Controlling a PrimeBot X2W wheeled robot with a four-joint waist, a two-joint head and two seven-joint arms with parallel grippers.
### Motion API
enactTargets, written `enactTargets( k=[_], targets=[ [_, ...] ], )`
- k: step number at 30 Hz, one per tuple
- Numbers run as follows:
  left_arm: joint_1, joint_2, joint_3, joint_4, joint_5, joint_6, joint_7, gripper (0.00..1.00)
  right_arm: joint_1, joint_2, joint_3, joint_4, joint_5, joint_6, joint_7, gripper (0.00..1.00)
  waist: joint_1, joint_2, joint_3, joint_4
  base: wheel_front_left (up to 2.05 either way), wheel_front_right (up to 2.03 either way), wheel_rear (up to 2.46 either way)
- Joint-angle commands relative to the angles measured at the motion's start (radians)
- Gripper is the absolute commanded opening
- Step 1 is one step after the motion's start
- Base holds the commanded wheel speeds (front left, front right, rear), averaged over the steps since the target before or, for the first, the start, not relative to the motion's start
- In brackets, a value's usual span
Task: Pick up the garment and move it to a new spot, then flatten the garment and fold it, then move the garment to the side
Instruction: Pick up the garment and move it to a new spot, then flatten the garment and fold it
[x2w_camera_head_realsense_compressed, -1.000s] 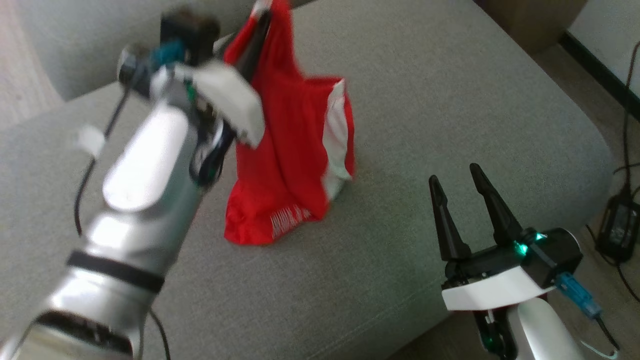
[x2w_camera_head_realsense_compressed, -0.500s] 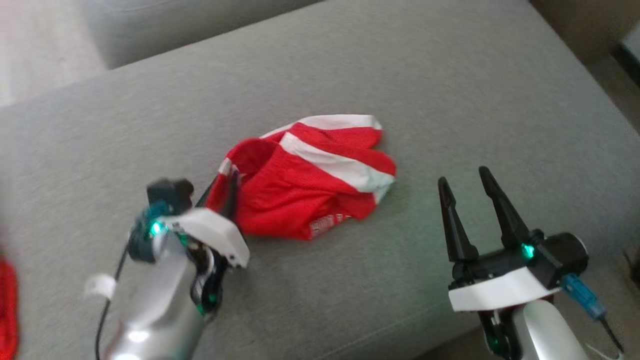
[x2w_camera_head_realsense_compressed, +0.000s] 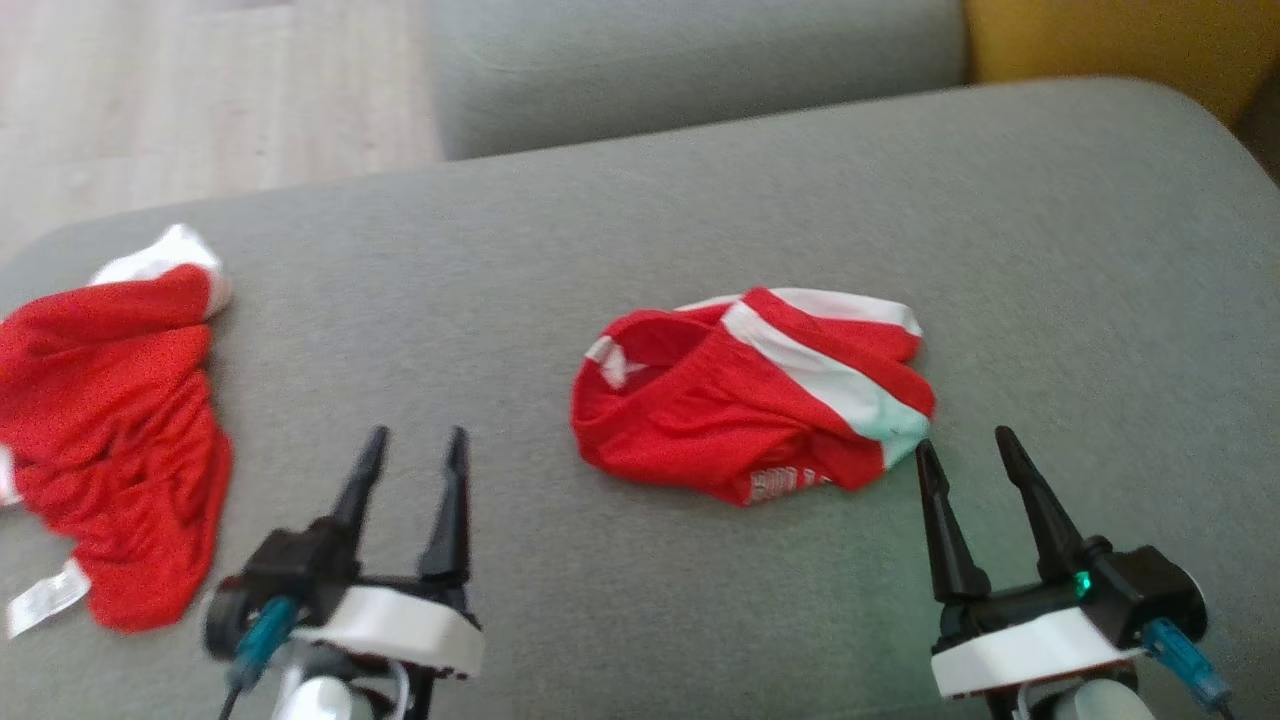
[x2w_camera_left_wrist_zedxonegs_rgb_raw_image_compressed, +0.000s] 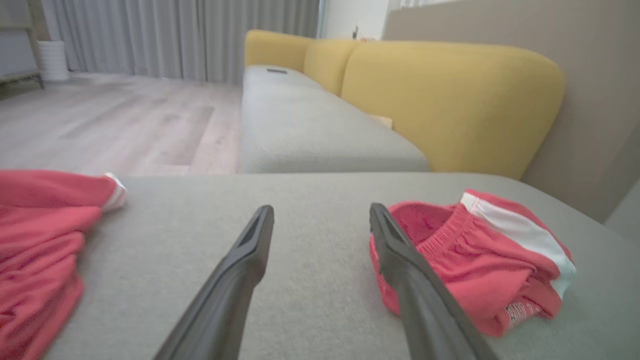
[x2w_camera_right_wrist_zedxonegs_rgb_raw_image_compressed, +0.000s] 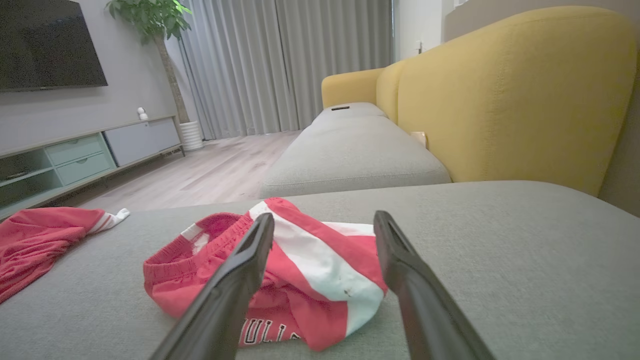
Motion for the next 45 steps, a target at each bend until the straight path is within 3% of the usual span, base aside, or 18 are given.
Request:
enactTargets(
  k=[1,7,17,23,37,45],
  targets=[
    [-0.003,-0.005,0.062,-0.091,0.03,0.015,-0.012,1.0,-0.014,-0.001,0.015,-0.037,-0.001,0.007,-0.002,1.0,0.0,0.0,-0.033,0.051,0.0,0.0,0.0],
    [0.11,-0.009,0.096,-0.208,0.056,0.028,-0.012,1.0,0.026,-0.001,-0.019,-0.063,-0.013,0.007,-0.002,1.0,0.0,0.0,-0.042,0.088,0.0,0.0,0.0],
    [0.178,-0.009,0.097,-0.224,0.105,0.085,-0.012,1.0,0.073,-0.001,-0.05,-0.082,-0.027,0.007,-0.002,1.0,0.0,0.0,-0.069,0.109,0.0,0.0,0.0],
    [0.168,-0.009,0.08,-0.204,0.103,0.065,-0.012,1.0,0.065,-0.001,-0.04,-0.073,-0.03,0.007,-0.002,1.0,0.0,0.0,-0.073,0.108,0.0,0.0,0.0],
    [0.167,-0.009,0.062,-0.205,0.119,0.065,-0.012,1.0,0.059,-0.001,-0.022,-0.059,-0.024,0.007,-0.002,1.0,0.0,0.0,-0.073,0.09,0.0,0.0,0.0],
    [0.17,-0.009,0.025,-0.177,0.124,0.03,-0.012,1.0,0.065,-0.001,-0.01,-0.054,-0.024,0.007,-0.002,1.0,0.0,0.0,-0.074,0.071,0.0,0.0,0.0]
  ],
)
